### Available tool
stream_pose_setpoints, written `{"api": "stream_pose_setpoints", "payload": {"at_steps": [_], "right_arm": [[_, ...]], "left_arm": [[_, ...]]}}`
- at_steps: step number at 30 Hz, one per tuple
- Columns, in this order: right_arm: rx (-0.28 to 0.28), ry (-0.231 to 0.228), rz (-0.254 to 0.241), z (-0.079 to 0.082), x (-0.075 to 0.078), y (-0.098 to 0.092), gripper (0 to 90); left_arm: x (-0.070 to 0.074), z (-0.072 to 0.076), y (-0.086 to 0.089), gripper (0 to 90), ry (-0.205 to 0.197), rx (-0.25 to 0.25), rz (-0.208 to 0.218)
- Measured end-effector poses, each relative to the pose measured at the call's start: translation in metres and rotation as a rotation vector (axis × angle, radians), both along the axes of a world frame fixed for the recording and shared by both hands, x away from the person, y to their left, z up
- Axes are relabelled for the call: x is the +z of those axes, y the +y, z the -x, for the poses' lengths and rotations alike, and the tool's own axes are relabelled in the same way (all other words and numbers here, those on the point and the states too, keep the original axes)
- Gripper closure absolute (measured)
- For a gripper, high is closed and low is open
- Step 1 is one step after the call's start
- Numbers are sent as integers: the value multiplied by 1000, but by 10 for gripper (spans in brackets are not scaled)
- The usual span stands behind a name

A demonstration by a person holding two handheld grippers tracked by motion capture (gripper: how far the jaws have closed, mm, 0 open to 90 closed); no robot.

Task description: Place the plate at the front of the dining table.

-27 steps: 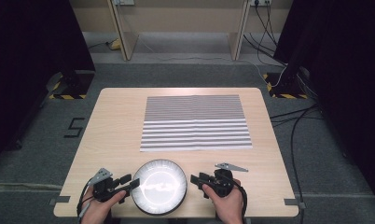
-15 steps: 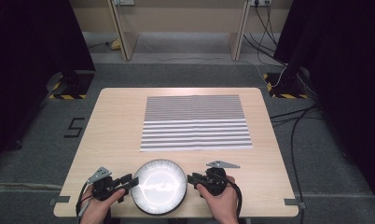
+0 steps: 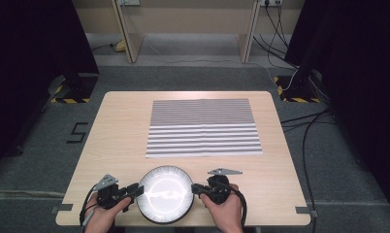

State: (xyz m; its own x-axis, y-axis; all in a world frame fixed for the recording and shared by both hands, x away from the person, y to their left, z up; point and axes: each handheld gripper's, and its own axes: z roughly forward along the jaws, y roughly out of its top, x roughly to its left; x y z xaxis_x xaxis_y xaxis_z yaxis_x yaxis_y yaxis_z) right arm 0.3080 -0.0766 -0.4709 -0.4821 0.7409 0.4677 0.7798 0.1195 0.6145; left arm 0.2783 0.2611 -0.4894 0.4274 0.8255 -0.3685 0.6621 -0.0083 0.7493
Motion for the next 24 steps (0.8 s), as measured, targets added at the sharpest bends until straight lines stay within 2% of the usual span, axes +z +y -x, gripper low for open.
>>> {"api": "stream_pose_setpoints", "payload": {"at_steps": [2, 3, 6, 7, 8, 9, 12, 17, 19, 21, 24], "right_arm": [[0, 0, 3, 0, 0, 0, 857], [16, 19, -1, 0, 0, 3, 883], [-5, 25, 3, 1, 1, 7, 854], [-16, -3, 19, 1, 3, 7, 830], [-16, -3, 19, 1, 3, 7, 830], [-29, -26, 44, 1, 6, 7, 822], [-30, 4, 50, -1, 4, 6, 820], [-21, 24, 57, -3, 1, 7, 826], [-19, 15, 83, -2, 1, 9, 842], [-23, 27, 84, -3, 1, 9, 848], [-27, 14, 96, -3, 1, 11, 850]], "left_arm": [[0, 0, 0, 670, 1, 0, -2], [0, 0, 0, 674, 1, 2, -4], [1, 0, 0, 675, -1, 7, 5], [1, 0, 0, 675, -2, 8, 5], [1, 0, 0, 675, -2, 8, 5], [1, 0, 1, 675, -2, 8, 6], [1, -1, 0, 675, 1, 5, 0], [1, 0, 0, 678, 3, 6, 1], [0, -1, 0, 679, 5, 5, -2], [-1, -1, 0, 682, 8, 6, -1], [-2, 0, 0, 689, 10, 7, -6]]}}
